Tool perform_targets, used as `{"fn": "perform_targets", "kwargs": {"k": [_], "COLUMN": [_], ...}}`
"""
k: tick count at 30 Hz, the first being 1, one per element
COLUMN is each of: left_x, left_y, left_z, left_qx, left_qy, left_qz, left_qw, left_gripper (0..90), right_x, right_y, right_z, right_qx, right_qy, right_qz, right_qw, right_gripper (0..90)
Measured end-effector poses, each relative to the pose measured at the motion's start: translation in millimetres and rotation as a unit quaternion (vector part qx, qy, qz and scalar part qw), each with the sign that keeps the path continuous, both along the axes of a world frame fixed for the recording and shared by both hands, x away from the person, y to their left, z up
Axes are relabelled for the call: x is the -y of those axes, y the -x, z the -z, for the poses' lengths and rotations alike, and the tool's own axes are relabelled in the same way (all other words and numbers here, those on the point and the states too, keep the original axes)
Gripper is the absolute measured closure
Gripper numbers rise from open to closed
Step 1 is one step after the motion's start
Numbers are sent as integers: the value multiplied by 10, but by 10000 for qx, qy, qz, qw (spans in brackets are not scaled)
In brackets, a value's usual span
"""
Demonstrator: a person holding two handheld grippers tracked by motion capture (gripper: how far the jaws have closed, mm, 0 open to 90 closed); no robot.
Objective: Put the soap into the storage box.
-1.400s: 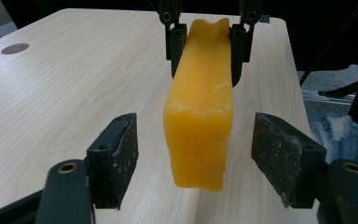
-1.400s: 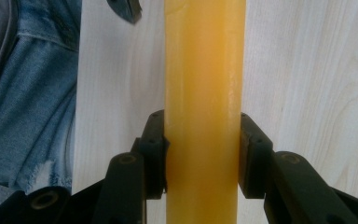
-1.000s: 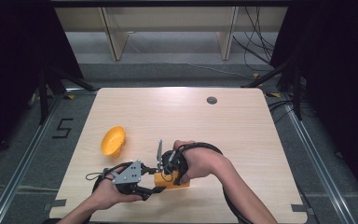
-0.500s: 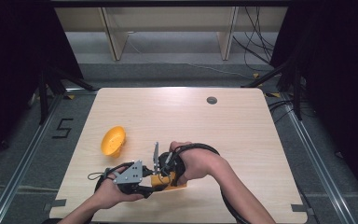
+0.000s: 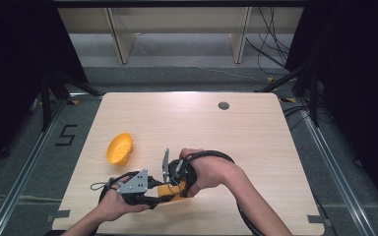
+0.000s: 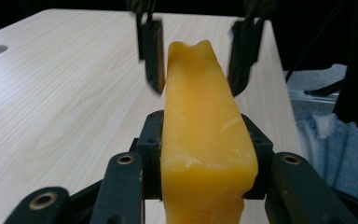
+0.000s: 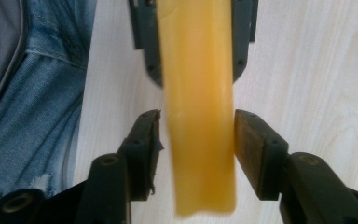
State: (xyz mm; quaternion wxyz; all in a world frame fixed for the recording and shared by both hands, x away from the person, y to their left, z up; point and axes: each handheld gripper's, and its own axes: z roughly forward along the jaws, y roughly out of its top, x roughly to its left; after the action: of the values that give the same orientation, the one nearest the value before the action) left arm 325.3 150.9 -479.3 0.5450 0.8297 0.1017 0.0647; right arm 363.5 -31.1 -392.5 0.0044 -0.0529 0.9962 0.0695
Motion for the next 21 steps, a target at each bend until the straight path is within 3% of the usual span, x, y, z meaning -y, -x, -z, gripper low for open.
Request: {"fn": "perform_targets", "kwargs": {"k": [1,2,5,6,8,12,15,16,17,18,19,21], "left_x": [-6,-14,-60,-74,-95,-120,-145,-154,-164,-174,-201,-240], "left_y": [-7,-5,-4,-2,7,37,46,61,48,62,70,64], "left_z": [8,12,6,3,11,12,8,7,6,6,5,0], "left_qx": [-22,-38,-59,-23,-6,-73,-72,-164,-79,-152,-193,-77], "left_qy": [-4,13,-16,-58,-68,-109,-92,-61,-47,-31,-3,-15], "left_qz": [-24,-92,-281,-355,-451,-591,-660,-757,-716,-796,-862,-874], "left_qw": [10000,9999,9996,9993,9990,9982,9978,9970,9974,9967,9961,9961], "left_gripper": [602,602,602,602,602,602,602,603,603,602,602,602], "right_x": [0,40,97,141,262,417,575,698,698,733,847,930], "right_y": [0,10,12,-10,-62,-64,-67,-75,-75,-89,-64,-85], "right_z": [0,-34,-89,-146,-244,-294,-290,-265,-265,-248,-203,-159], "right_qx": [0,51,206,427,605,647,638,619,619,625,492,509], "right_qy": [0,-58,-246,-527,-966,-964,-1063,-1180,-1180,-1252,-1351,-1423], "right_qz": [0,46,132,240,498,782,992,1119,1119,1076,1420,1382], "right_qw": [10000,10000,9994,9974,9922,9902,9873,9847,9847,9843,9794,9788], "right_gripper": [507,453,460,451,427,412,412,412,412,412,412,412]}}
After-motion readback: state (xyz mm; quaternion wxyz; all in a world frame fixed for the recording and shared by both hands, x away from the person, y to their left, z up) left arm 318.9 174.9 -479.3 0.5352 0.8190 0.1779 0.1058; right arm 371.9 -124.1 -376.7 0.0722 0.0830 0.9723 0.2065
